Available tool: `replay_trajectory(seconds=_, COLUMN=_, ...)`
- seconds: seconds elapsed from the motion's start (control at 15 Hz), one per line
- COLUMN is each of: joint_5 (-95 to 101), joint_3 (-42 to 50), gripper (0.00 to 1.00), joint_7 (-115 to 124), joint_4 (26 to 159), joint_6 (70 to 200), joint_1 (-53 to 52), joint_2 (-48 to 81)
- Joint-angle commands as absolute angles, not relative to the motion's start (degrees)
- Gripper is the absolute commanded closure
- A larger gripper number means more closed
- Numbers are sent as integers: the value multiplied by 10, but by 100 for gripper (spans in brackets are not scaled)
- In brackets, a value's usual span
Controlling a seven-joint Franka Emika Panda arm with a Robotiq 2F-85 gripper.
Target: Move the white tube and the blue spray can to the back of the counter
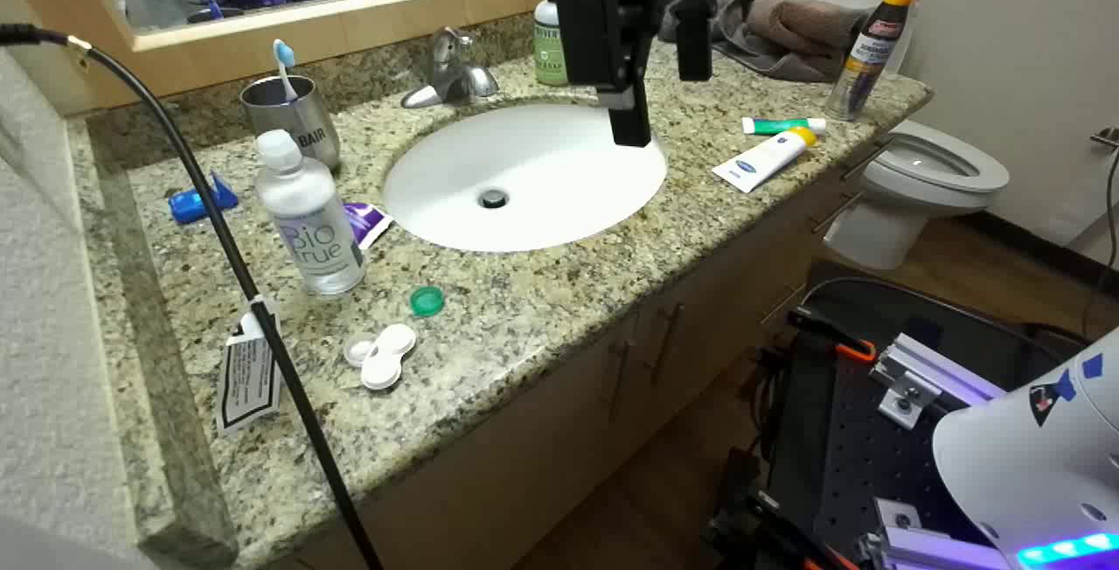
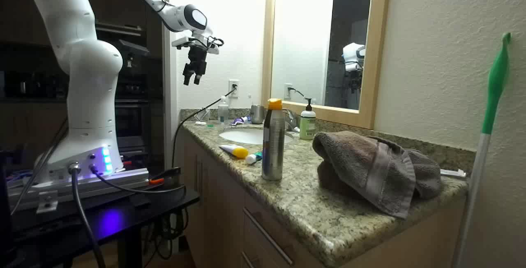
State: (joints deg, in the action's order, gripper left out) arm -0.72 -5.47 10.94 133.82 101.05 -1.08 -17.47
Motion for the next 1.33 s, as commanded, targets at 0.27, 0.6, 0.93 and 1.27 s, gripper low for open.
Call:
replay_trajectory(seconds=0.27, joint_5=-6, joint_3=-51, gripper=0, joint_7=110, joint_4=1338, joint_6=1010, joint_1=-14, joint_2=-174)
replay_trajectory(seconds=0.6, joint_5=-17, joint_3=-28, gripper=0, joint_7=209, joint_4=1267, joint_6=1055, joint_1=18, joint_2=-86)
replay_trajectory(seconds=0.93, joint_5=-37, joint_3=36, gripper=0, joint_7=252, joint_4=1180, joint_6=1095, joint_1=56, joint_2=-12)
replay_trajectory(seconds=1.27, joint_5=-50, joint_3=51, gripper=0, joint_7=279, joint_4=1174, joint_6=1097, joint_1=57, joint_2=-6)
